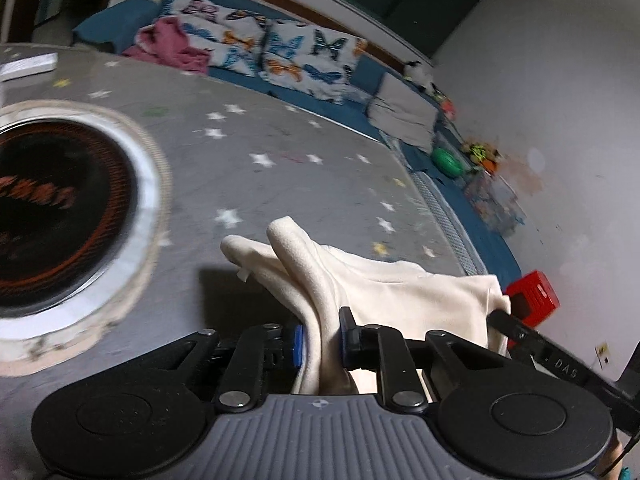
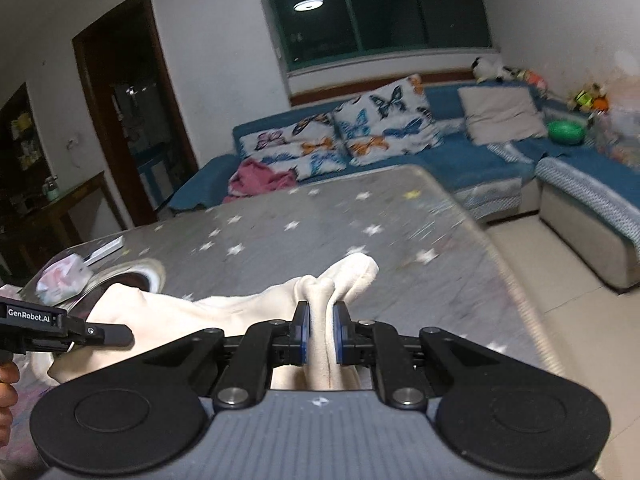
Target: Fold clothes
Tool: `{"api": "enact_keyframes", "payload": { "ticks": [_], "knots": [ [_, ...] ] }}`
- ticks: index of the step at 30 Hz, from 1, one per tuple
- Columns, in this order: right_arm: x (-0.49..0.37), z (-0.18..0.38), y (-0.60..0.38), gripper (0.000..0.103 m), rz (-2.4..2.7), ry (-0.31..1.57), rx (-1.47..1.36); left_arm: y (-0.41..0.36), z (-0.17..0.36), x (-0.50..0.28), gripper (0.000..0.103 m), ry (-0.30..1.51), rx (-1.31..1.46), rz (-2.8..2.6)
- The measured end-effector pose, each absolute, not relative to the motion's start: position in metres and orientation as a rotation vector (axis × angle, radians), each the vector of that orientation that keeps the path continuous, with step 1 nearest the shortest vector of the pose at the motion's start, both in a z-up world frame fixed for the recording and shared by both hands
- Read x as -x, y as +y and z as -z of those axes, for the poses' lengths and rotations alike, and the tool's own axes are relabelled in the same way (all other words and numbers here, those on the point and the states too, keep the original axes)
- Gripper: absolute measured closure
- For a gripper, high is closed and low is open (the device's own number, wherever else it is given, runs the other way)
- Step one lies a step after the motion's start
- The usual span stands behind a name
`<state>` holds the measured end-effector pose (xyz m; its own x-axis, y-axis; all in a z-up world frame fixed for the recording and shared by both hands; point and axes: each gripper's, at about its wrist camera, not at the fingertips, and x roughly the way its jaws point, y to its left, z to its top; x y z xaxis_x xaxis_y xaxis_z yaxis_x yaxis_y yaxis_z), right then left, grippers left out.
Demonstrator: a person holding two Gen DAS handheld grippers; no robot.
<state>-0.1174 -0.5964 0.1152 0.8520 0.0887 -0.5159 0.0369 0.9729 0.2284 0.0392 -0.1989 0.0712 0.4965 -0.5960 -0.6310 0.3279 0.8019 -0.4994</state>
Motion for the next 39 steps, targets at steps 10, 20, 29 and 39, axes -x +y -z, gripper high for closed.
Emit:
{"api": "enact_keyframes", "payload": {
  "ticks": [10, 20, 29, 39],
  "knots": [
    [0.106, -0.124, -0.650, 0.092, 0.105, 0.533, -0.203, -0.278, -0.075, -0.054, 0.085, 0.882, 0.257, 0.656],
    [0.090, -0.086, -0.683, 0.092, 0.225, 0.614, -0.200, -0.325, -0.036, -0.067, 0.081, 0.960, 0.179, 0.660],
    [0.087, -0.071, -0.692, 0.086, 0.286, 0.657, -0.197, -0.309, -0.039, -0.069, 0.057, 0.939, 0.108, 0.584],
    [0.052, -0.065, -0.663, 0.086, 0.135, 0.678, -0.220, -0.326, -0.054, -0.082, 0.067, 0.869, 0.121, 0.626]
  ]
}}
